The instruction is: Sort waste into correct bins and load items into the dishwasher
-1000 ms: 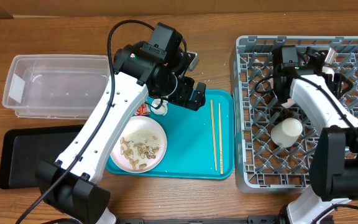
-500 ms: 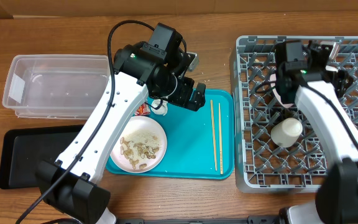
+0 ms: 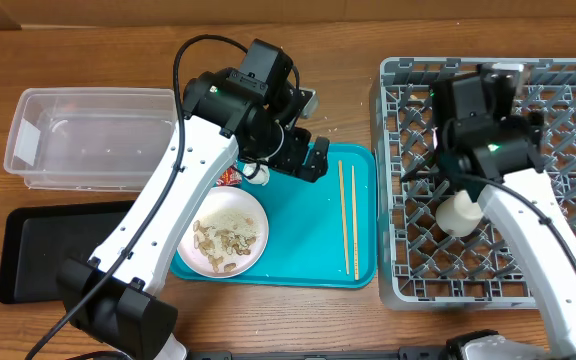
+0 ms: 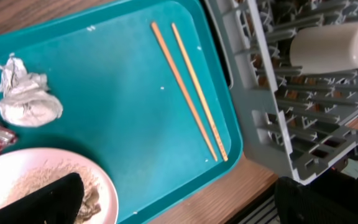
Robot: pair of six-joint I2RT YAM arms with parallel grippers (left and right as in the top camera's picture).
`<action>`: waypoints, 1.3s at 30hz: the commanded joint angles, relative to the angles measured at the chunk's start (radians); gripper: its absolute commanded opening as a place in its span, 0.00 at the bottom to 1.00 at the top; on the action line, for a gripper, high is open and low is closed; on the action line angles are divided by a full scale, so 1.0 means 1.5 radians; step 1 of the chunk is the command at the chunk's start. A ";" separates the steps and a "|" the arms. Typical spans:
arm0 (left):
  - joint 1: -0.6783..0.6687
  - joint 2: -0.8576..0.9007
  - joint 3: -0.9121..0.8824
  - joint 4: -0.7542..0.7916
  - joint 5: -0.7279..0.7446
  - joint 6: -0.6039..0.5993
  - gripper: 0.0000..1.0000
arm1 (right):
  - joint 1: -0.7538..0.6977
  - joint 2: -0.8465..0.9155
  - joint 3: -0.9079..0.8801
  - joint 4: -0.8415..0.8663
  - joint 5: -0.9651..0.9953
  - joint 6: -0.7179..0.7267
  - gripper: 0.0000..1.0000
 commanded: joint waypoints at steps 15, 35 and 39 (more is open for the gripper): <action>0.102 -0.146 0.024 -0.127 -0.138 -0.025 1.00 | 0.019 -0.278 0.033 -0.150 -0.669 0.068 1.00; 0.101 -0.132 -0.251 0.057 -0.037 -0.064 1.00 | 0.043 -0.140 0.027 -0.191 -0.828 0.068 0.71; 0.110 -0.132 -0.226 0.044 -0.064 -0.065 1.00 | 0.110 -0.056 -0.006 -0.178 -0.771 0.112 0.66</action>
